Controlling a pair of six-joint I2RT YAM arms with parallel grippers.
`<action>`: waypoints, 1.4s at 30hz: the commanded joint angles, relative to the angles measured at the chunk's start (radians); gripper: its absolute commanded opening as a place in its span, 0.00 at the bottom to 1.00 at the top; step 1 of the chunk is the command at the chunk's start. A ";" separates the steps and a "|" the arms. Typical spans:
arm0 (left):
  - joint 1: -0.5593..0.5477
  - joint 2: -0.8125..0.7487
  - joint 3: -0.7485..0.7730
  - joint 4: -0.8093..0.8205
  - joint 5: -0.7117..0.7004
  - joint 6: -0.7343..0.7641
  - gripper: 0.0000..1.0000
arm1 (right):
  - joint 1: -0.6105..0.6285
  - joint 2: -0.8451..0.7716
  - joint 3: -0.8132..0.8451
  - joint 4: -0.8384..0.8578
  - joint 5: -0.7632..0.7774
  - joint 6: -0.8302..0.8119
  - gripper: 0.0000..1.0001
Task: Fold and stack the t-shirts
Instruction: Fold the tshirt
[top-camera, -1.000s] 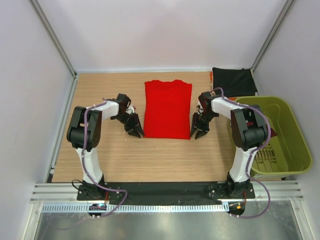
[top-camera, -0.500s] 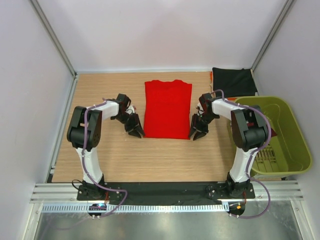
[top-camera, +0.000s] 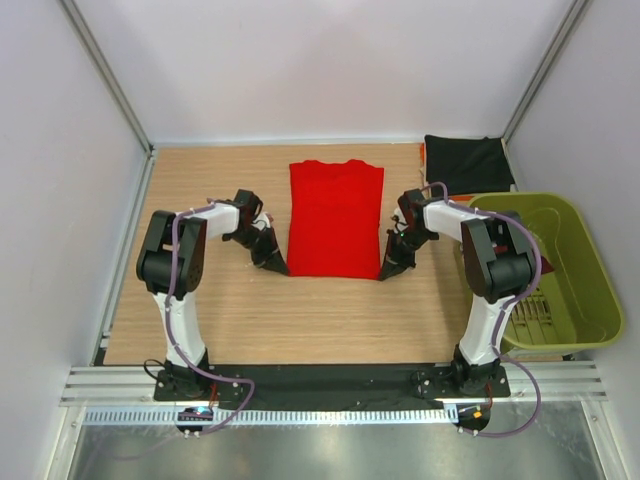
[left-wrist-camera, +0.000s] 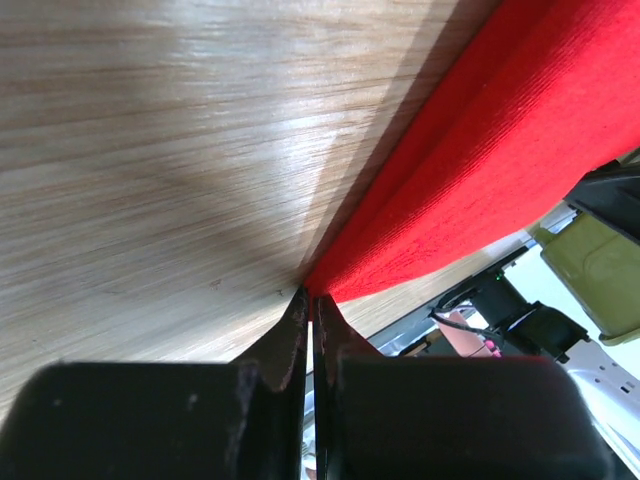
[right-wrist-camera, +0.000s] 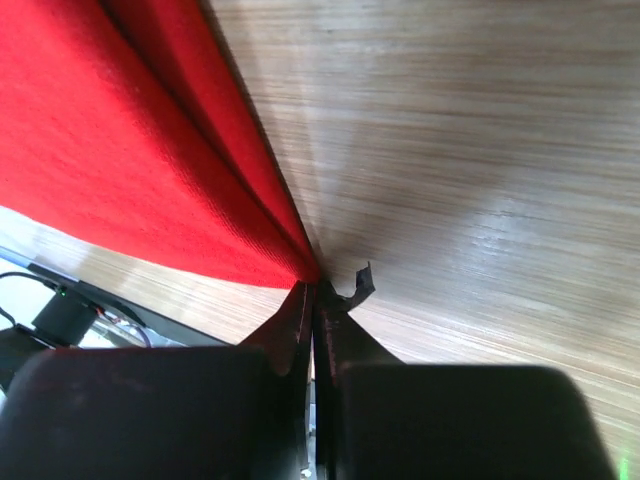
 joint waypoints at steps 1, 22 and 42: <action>-0.007 -0.005 -0.028 0.026 -0.035 0.002 0.00 | 0.002 -0.018 -0.020 0.028 0.044 -0.005 0.01; -0.065 -0.207 -0.260 -0.027 0.004 0.010 0.33 | 0.007 -0.247 -0.225 -0.051 0.020 -0.017 0.28; -0.097 -0.170 -0.303 0.098 0.098 -0.027 0.38 | 0.010 -0.205 -0.211 -0.017 -0.002 -0.033 0.39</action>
